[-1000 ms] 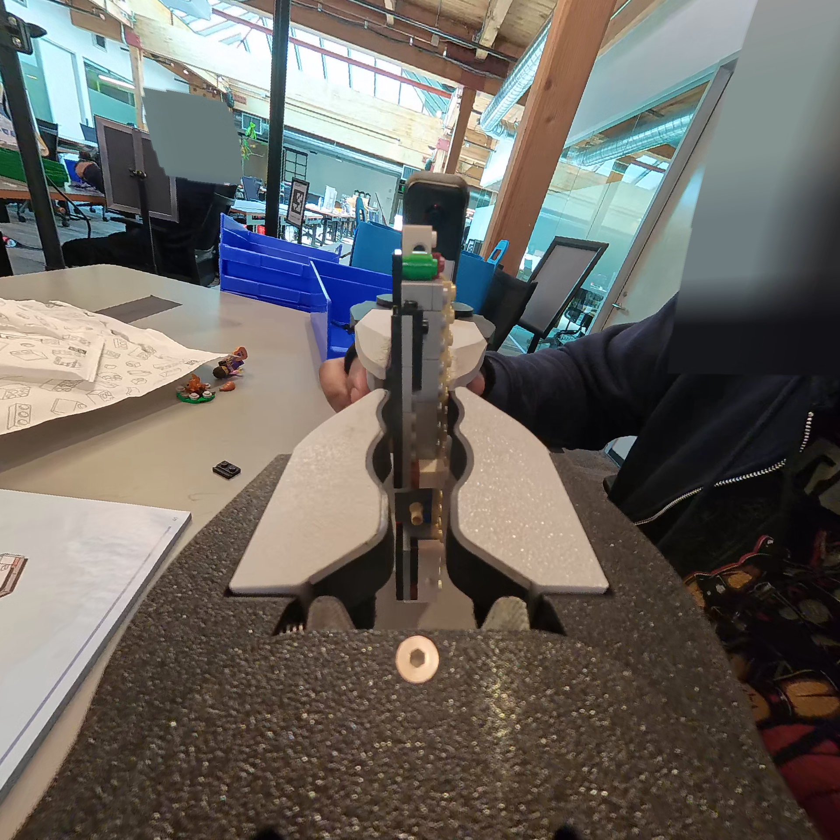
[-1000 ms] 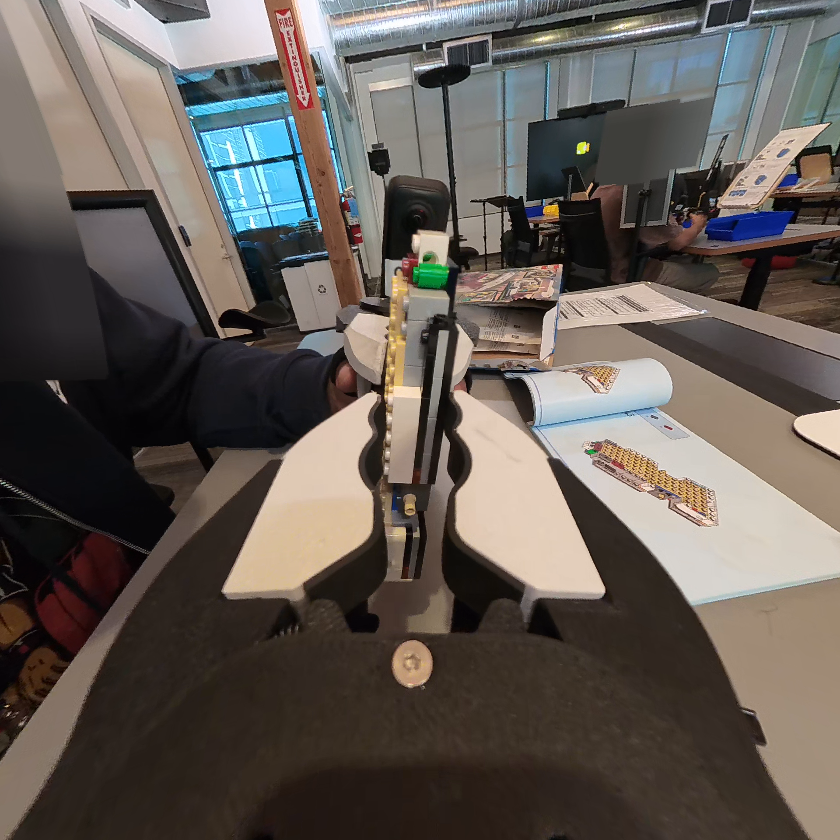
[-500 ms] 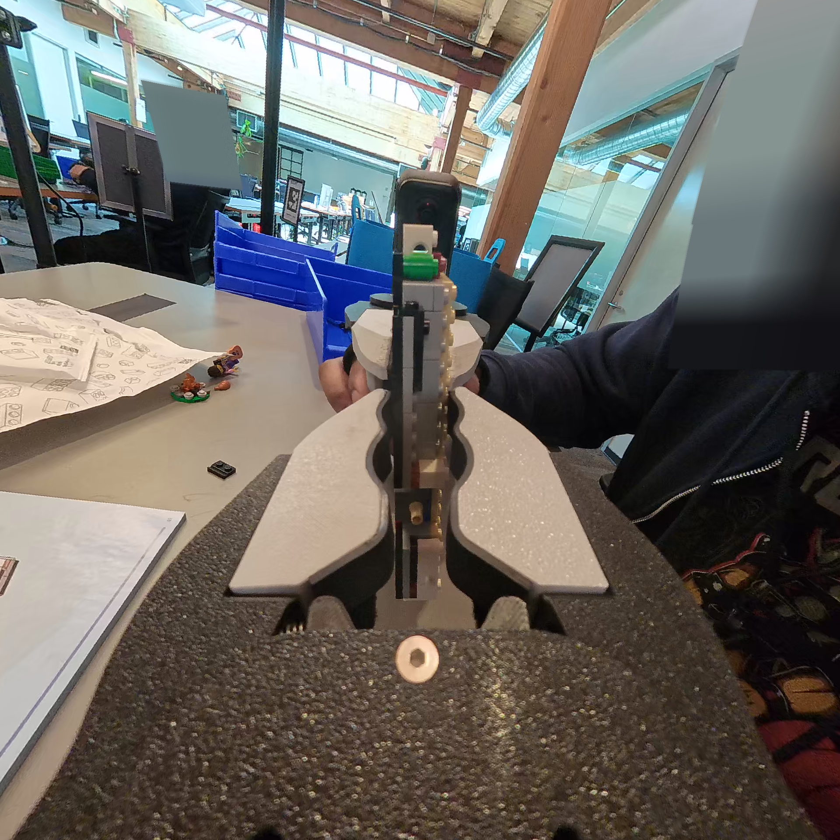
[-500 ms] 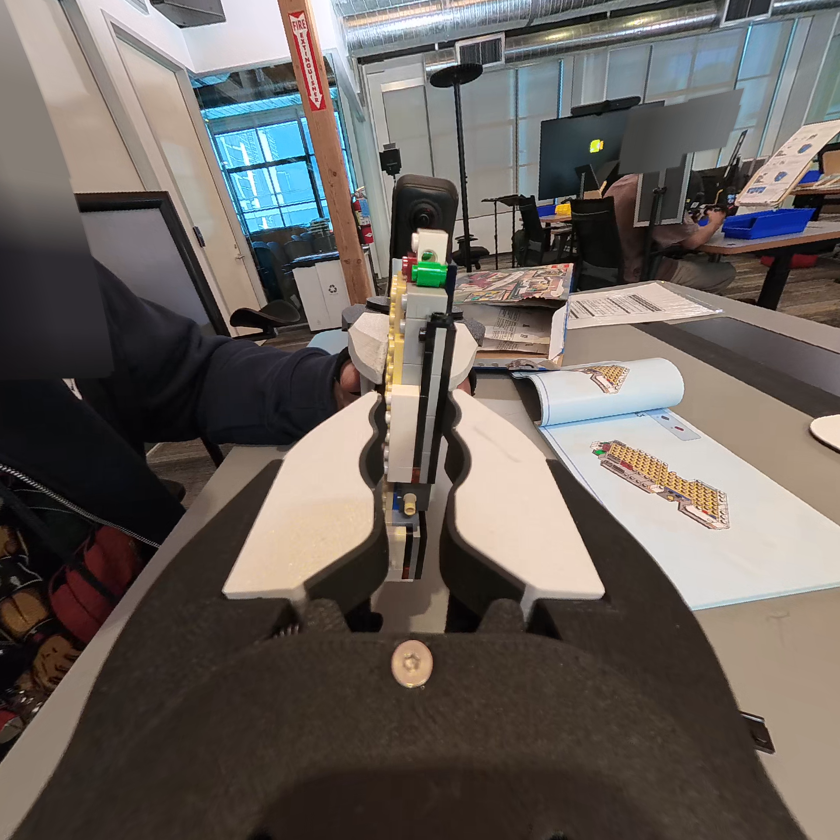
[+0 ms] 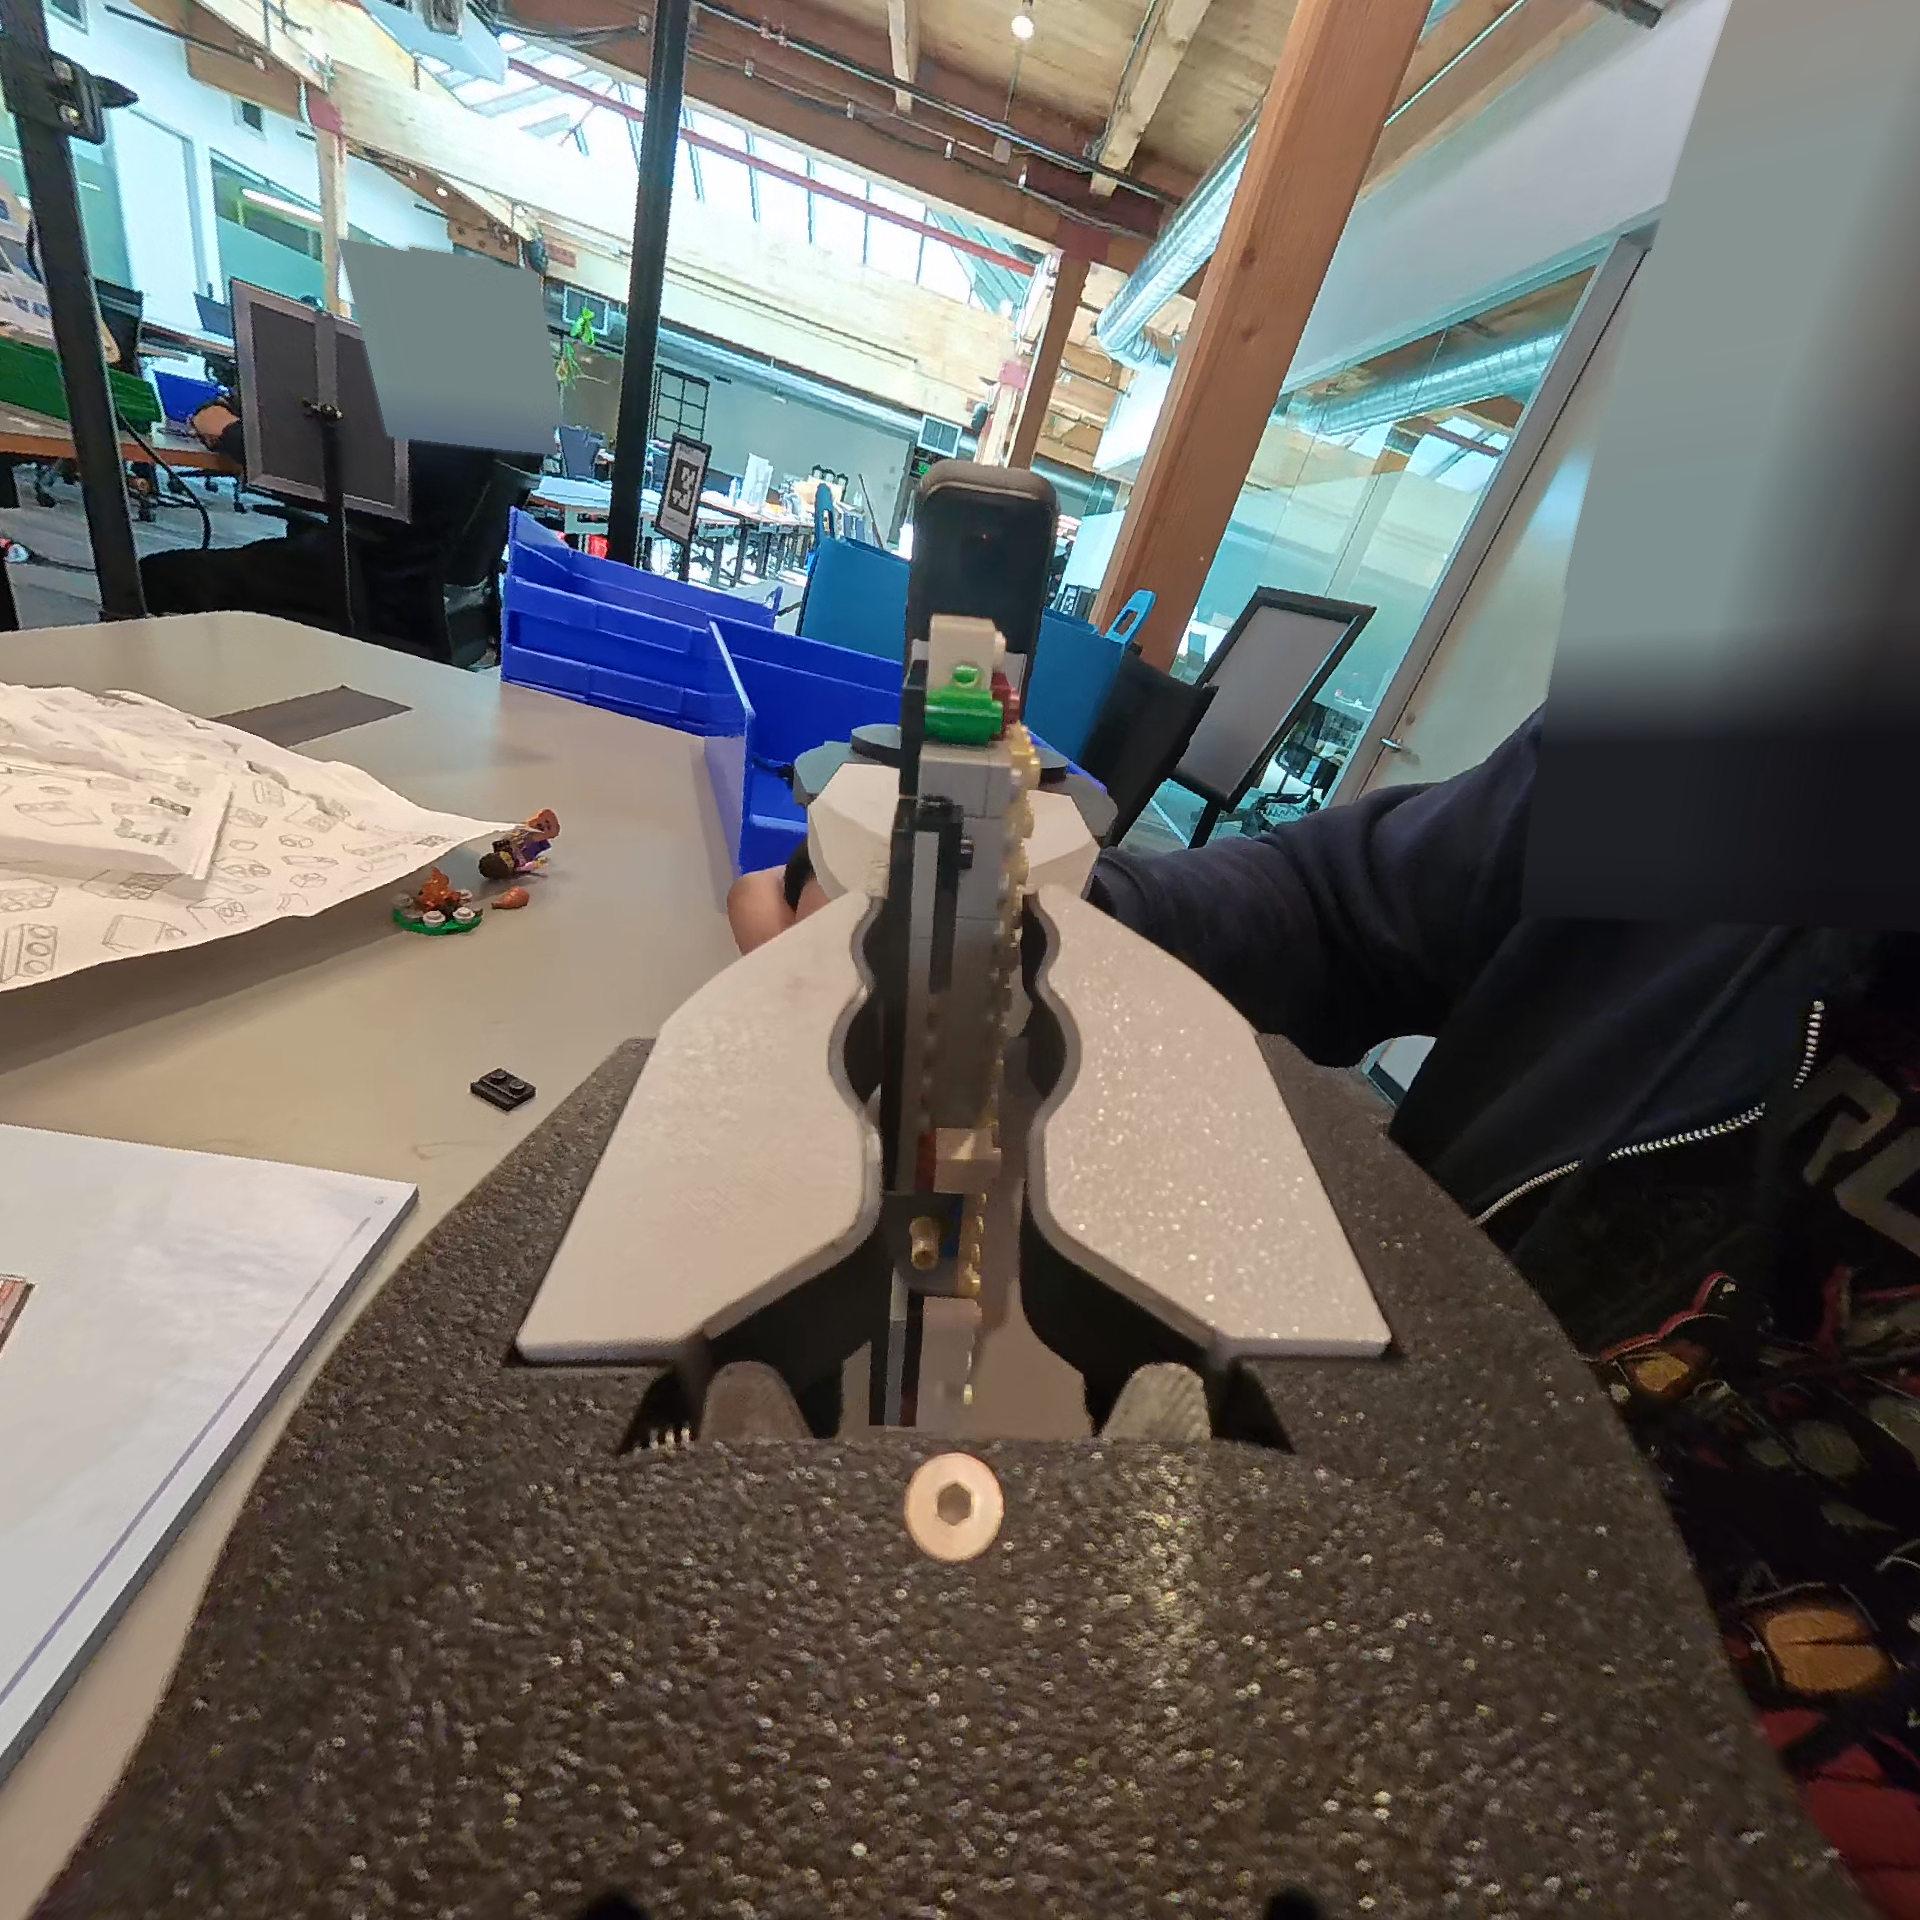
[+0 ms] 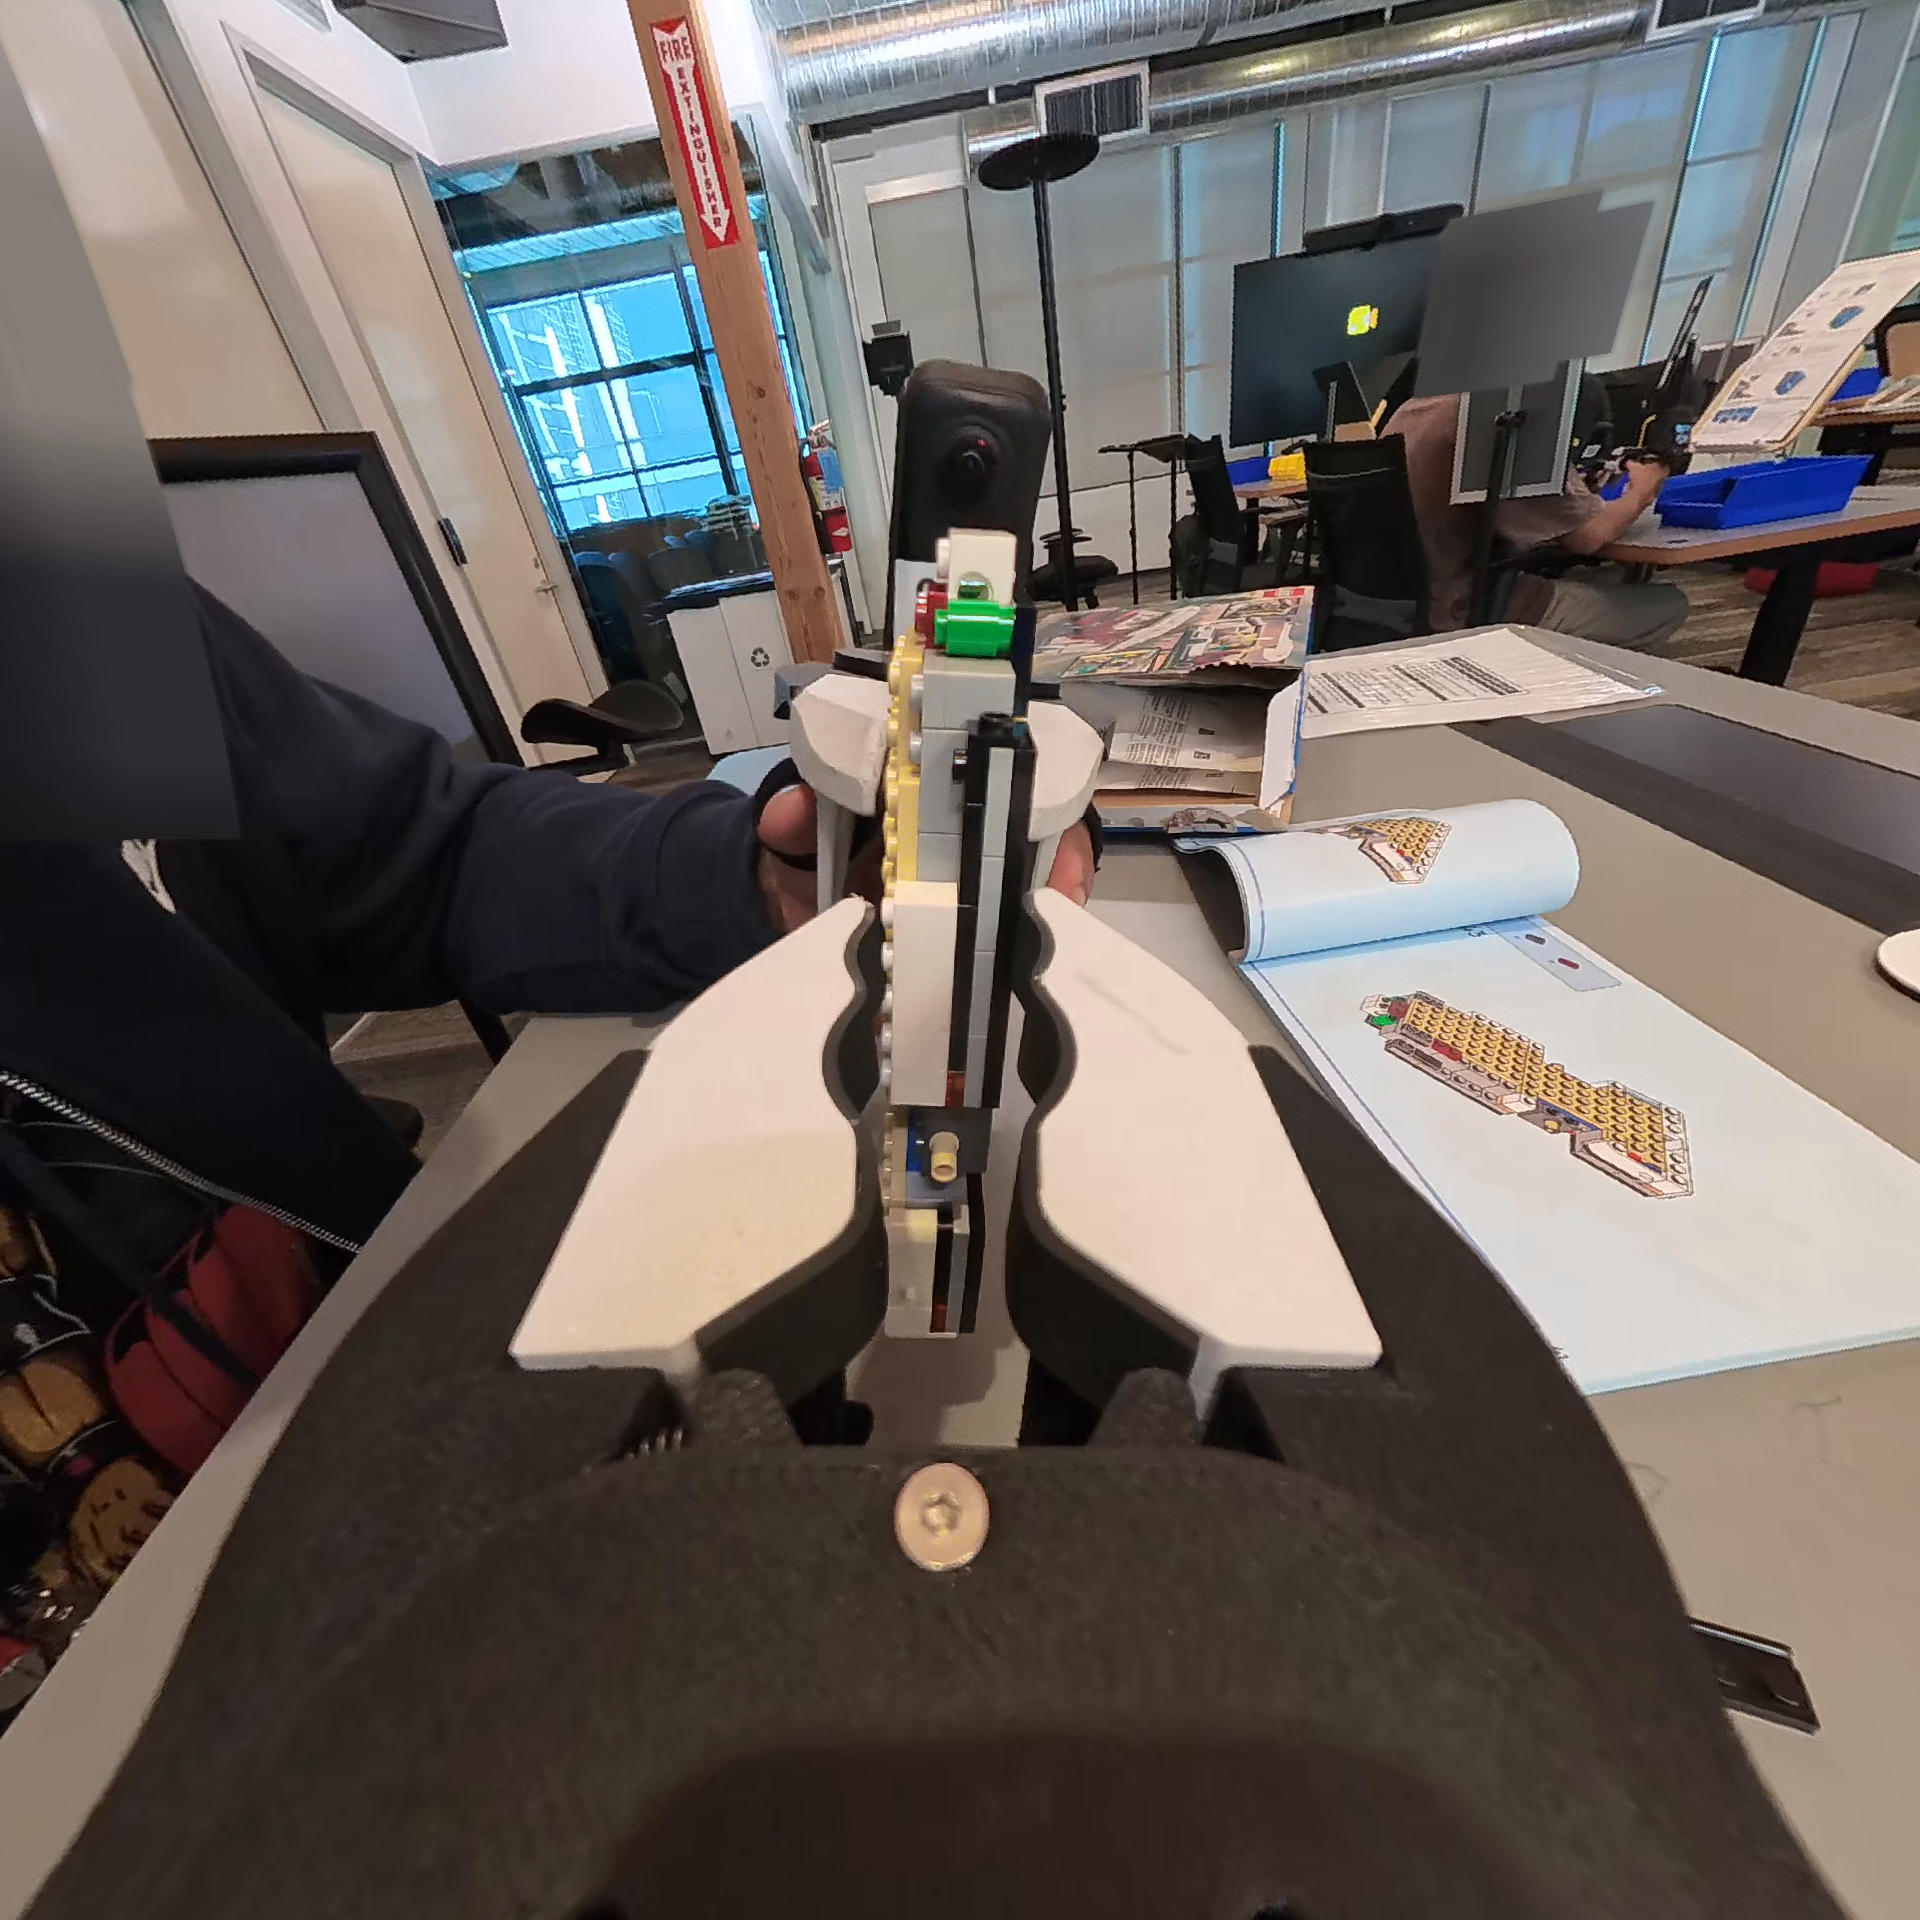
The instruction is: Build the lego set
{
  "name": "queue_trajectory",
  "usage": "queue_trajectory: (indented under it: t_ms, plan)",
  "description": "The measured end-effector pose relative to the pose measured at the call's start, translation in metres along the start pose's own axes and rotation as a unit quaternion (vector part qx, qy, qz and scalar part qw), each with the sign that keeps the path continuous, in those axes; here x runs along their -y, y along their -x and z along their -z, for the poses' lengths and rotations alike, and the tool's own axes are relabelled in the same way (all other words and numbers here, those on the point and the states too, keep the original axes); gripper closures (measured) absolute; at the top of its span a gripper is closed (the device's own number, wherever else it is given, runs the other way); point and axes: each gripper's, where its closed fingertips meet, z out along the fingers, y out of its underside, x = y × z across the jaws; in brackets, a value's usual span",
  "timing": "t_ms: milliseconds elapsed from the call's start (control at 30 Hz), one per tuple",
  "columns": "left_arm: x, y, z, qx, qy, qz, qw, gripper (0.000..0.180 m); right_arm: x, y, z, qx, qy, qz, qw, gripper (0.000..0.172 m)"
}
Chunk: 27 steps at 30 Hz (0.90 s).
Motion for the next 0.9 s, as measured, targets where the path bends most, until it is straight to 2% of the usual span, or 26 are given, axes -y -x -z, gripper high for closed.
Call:
queue_trajectory:
  t_ms: [133,900]
  plan:
    - [-0.0043,0.0044,-0.0005,0.010,0.011,0.004,1.000,0.152,0.0039,-0.0022,0.0024,-0.004,-0.011,-0.003,1.000,0.148]
    - [-0.0047,0.0008,-0.0003,-0.002,0.005,-0.007,1.000,0.158,0.0030,0.0001,0.0004,-0.001,-0.013,-0.005,1.000,0.147]
